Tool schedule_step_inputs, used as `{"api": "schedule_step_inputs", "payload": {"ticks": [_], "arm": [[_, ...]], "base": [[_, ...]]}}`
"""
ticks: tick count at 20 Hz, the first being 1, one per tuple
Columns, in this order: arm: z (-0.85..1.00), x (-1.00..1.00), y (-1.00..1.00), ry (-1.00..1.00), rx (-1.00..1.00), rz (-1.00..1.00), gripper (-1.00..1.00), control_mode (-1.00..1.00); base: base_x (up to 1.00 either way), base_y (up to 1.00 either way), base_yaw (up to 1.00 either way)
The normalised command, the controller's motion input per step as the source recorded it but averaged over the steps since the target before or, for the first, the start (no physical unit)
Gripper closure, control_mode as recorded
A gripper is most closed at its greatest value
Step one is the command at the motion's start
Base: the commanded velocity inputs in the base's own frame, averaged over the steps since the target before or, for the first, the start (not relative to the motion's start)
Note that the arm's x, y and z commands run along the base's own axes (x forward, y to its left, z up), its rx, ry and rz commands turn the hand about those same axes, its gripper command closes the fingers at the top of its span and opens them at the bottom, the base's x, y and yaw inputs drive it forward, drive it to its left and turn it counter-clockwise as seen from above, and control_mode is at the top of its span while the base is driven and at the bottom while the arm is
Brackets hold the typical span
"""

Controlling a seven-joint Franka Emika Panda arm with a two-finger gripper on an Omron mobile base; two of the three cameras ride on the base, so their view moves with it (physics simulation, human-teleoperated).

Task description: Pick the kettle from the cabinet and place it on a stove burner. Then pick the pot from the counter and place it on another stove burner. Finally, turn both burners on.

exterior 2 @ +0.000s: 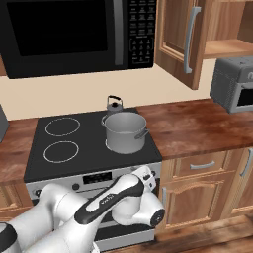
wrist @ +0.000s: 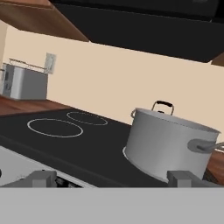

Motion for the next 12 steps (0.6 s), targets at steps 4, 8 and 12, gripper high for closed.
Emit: {"api": "schedule_step_inputs", "payload": {"ticks": [4, 8, 12], "arm": [[-0.22, 0.17, 0.0, 0.03, 0.02, 0.0, -1.0, -1.0], [-0.35, 0.06, 0.0, 0.0, 0.02, 0.0, -1.0, -1.0], [-0.3, 0.09, 0.0, 0.0, 0.01, 0.0, -1.0, -1.0]], "base": [[0.0, 0.0, 0.0], [0.0, 0.0, 0.0], [0.0, 0.0, 0.0]]}}
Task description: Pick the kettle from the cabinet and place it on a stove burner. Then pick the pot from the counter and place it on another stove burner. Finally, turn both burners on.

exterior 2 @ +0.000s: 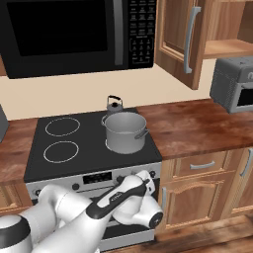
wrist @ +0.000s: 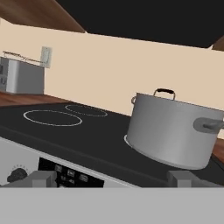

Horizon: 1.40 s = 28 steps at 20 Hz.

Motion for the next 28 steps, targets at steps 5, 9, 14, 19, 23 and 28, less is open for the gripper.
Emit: {"api": "schedule_step_inputs", "payload": {"ticks": [5, 9, 14, 19, 23, 28], "arm": [[-0.1, 0.0, 0.0, 0.02, 0.0, 0.0, -1.0, -1.0], [-0.13, 0.06, 0.0, 0.0, 0.0, 0.0, -1.0, -1.0], [-0.1, 0.15, 0.0, 0.0, 0.01, 0.0, -1.0, -1.0], [-0.11, 0.16, 0.01, 0.0, 0.0, 0.0, -1.0, -1.0], [-0.14, 0.06, 0.0, 0.0, 0.02, 0.0, -1.0, -1.0], [-0.14, 0.06, -0.01, 0.0, 0.02, 0.0, -1.0, -1.0]], "base": [[0.0, 0.0, 0.0], [0.0, 0.0, 0.0], [0.0, 0.0, 0.0], [0.0, 0.0, 0.0], [0.0, 0.0, 0.0], [0.0, 0.0, 0.0]]}}
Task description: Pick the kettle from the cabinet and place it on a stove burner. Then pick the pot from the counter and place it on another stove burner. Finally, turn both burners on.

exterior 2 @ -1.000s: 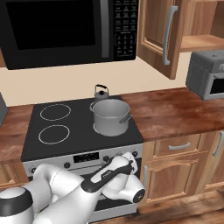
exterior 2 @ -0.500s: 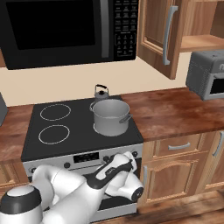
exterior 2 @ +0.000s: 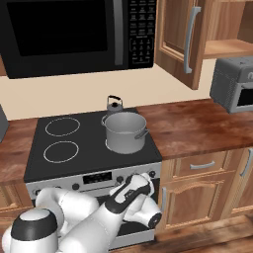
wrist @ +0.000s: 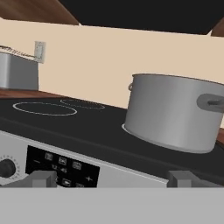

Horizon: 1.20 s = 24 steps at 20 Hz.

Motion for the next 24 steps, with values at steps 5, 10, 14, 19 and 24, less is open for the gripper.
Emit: {"api": "schedule_step_inputs", "payload": {"ticks": [5, 10, 14, 19, 24], "arm": [[-0.05, 0.14, -0.01, 0.0, 0.02, 0.0, -1.0, -1.0], [-0.05, 0.13, -0.12, 0.0, 0.02, 0.0, -1.0, -1.0], [-0.07, 0.1, -0.19, 0.0, 0.03, 0.0, -1.0, -1.0], [-0.14, 0.1, -0.12, 0.0, 0.01, 0.0, -1.0, -1.0], [-0.14, 0.08, -0.04, 0.0, 0.01, 0.0, -1.0, -1.0]], "base": [[0.0, 0.0, 0.0], [0.0, 0.0, 0.0], [0.0, 0.0, 0.0], [0.0, 0.0, 0.0], [0.0, 0.0, 0.0]]}}
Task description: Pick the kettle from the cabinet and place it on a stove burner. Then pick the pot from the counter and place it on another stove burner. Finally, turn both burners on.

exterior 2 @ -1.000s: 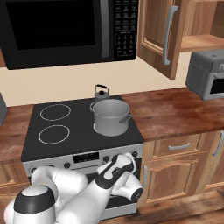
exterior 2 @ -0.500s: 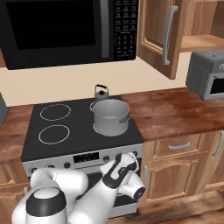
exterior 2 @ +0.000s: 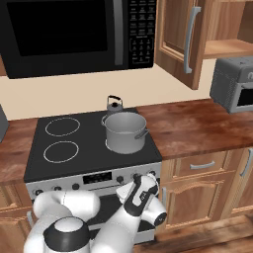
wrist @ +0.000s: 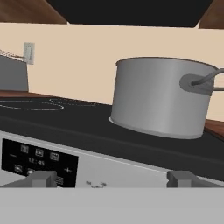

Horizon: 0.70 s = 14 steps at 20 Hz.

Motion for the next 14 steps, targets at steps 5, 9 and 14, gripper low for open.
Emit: {"api": "schedule_step_inputs", "payload": {"ticks": [5, 9, 14], "arm": [[-0.14, 0.08, -0.01, 0.0, 0.0, 0.0, -1.0, -1.0], [-0.1, 0.1, 0.0, 0.0, 0.01, 0.0, -1.0, -1.0], [-0.08, 0.1, 0.0, 0.0, 0.01, 0.0, -1.0, -1.0]], "base": [[0.0, 0.0, 0.0], [0.0, 0.0, 0.0], [0.0, 0.0, 0.0]]}}
